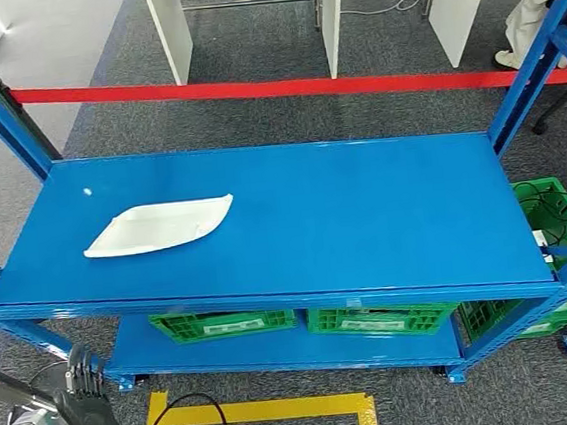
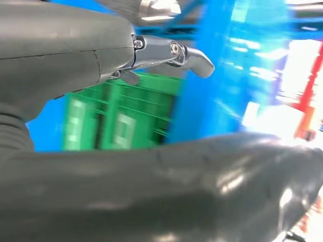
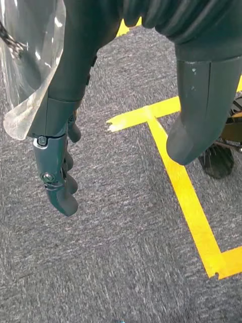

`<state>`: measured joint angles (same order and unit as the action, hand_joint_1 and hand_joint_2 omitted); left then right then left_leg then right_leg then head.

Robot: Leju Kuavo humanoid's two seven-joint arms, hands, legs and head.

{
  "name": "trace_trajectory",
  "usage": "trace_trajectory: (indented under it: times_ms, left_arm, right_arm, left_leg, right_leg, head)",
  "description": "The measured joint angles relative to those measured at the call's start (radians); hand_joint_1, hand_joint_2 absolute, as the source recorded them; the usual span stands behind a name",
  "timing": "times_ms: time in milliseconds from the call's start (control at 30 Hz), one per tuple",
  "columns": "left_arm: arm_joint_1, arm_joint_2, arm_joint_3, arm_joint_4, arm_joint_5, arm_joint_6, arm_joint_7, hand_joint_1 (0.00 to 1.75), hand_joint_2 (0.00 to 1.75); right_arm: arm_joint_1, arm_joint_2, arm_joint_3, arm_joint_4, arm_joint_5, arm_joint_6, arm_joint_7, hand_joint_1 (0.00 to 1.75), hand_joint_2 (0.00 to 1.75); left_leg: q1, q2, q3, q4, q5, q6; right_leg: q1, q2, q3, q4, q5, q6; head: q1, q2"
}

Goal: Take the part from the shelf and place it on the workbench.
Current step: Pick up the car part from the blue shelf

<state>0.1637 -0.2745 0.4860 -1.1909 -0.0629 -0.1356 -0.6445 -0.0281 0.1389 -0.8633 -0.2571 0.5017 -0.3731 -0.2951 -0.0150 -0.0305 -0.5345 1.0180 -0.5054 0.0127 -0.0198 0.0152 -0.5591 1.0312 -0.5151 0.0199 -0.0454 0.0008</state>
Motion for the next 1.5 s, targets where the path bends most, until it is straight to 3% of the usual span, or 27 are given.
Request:
trace_trajectory:
  times_ms: [233, 533, 1167, 1367, 1500]
  left_arm:
    - [0.045, -0.018, -0.057, -0.184, 0.000, -0.012, -0.030, 0.00, 0.00]
    - [0.099, -0.016, -0.146, -0.412, -0.001, 0.101, -0.037, 0.00, 0.00]
    - [0.109, -0.015, -0.200, -0.482, 0.024, 0.116, -0.038, 0.00, 0.00]
    - [0.070, -0.013, -0.270, -0.438, 0.002, 0.242, -0.038, 0.00, 0.00]
    - [0.034, 0.018, -0.361, -0.413, -0.065, 0.394, -0.038, 0.00, 0.00]
  right_arm:
    - [-0.007, 0.008, -0.034, 0.011, 0.054, -0.014, 0.027, 0.00, 1.75]
    - [-0.011, 0.019, -0.069, 0.020, 0.116, -0.025, 0.065, 0.00, 1.75]
    - [-0.019, 0.025, -0.084, 0.023, 0.143, -0.023, 0.061, 0.00, 1.75]
    - [-0.023, 0.026, -0.084, 0.025, 0.186, -0.015, 0.063, 0.00, 1.75]
    - [-0.025, 0.026, -0.075, 0.028, 0.221, 0.000, 0.080, 0.00, 1.75]
  left_leg:
    - [0.000, 0.000, 0.000, 0.000, 0.000, 0.000]
    - [0.000, 0.000, 0.000, 0.000, 0.000, 0.000]
    - [0.000, 0.000, 0.000, 0.000, 0.000, 0.000]
    - [0.000, 0.000, 0.000, 0.001, 0.000, 0.000]
    - [0.000, 0.000, 0.000, 0.001, 0.000, 0.000]
  right_leg:
    - [0.000, 0.000, 0.000, 0.000, 0.000, 0.000]
    - [0.000, 0.000, 0.000, 0.000, 0.000, 0.000]
    - [0.000, 0.000, 0.000, 0.000, 0.000, 0.000]
    - [0.000, 0.000, 0.000, 0.000, 0.000, 0.000]
    - [0.000, 0.000, 0.000, 0.000, 0.001, 0.000]
  head:
    - [0.000, 0.000]
    - [0.000, 0.000]
    - [0.000, 0.000]
    - [0.000, 0.000]
    - [0.000, 0.000]
